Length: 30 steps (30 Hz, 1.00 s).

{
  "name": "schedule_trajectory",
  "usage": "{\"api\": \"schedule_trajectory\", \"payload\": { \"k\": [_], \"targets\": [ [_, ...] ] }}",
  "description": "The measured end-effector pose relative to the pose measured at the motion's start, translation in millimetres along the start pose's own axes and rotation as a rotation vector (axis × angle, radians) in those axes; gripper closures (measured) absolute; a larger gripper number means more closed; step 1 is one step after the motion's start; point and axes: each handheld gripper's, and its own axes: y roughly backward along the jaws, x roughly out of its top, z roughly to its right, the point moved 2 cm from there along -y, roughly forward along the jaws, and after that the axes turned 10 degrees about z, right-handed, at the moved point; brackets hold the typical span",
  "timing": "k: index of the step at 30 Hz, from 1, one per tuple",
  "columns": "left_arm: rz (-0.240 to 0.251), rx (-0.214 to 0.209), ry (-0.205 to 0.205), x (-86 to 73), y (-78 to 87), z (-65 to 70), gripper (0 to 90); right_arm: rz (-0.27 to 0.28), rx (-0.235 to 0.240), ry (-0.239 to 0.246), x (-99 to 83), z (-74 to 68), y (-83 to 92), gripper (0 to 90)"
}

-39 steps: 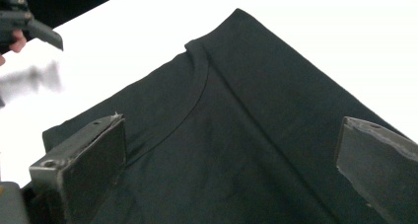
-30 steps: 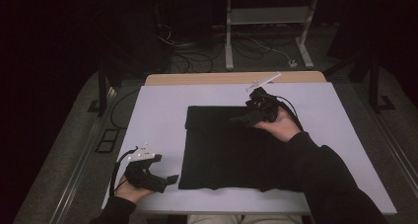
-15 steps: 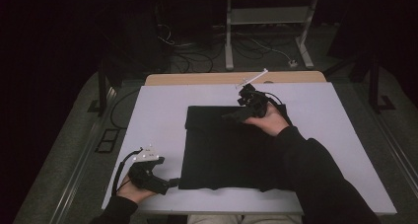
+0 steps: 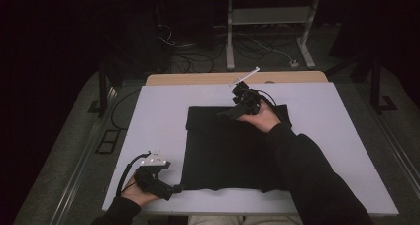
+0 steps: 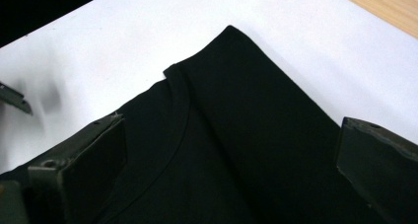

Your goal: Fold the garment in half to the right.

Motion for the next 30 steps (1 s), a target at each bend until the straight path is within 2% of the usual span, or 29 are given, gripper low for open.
{"api": "schedule_trajectory", "payload": {
  "k": [2, 4, 6, 10, 11, 12, 13, 18, 25, 30],
  "targets": [
    [0.009, -0.021, 0.011, 0.1, -1.3, 1.1, 0.0, -0.002, 0.0, -0.001, 1.8, 0.3, -3.5, 0.0],
    [0.011, -0.035, 0.004, 0.4, -2.3, 3.1, 0.0, -0.005, 0.001, 0.004, 3.3, 0.5, -7.4, 0.0],
    [0.001, -0.043, -0.013, -0.1, -4.0, 5.0, 0.0, -0.005, 0.004, 0.002, 4.4, 0.2, -11.3, 0.0],
    [-0.017, -0.05, -0.01, -1.6, -7.8, 8.0, 0.0, -0.011, 0.006, 0.005, 5.7, 0.4, -18.5, 0.0],
    [-0.021, -0.05, -0.017, -1.9, -8.5, 8.0, 0.0, -0.012, 0.01, 0.0, 6.2, -0.1, -20.9, 0.0],
    [-0.044, -0.058, -0.045, -2.0, -7.7, 6.7, 0.0, -0.011, 0.011, 0.002, 6.4, -0.1, -22.9, 0.0],
    [-0.04, -0.058, -0.033, -2.4, -8.4, 8.2, 0.0, -0.012, 0.008, 0.004, 6.6, 0.0, -24.7, 0.0],
    [-0.065, -0.074, -0.079, -3.6, -10.5, 10.9, 0.0, -0.022, 0.01, 0.0, 7.2, 0.7, -33.8, 0.0],
    [-0.079, -0.085, -0.085, -4.0, -12.8, 12.4, 0.1, -0.036, 0.013, 0.007, 12.6, -1.5, -45.8, 0.0],
    [-0.065, -0.089, -0.082, -3.9, -12.5, 14.1, 6.7, -0.031, 0.014, 0.013, 18.3, -2.7, -54.0, 0.0]
  ]
}}
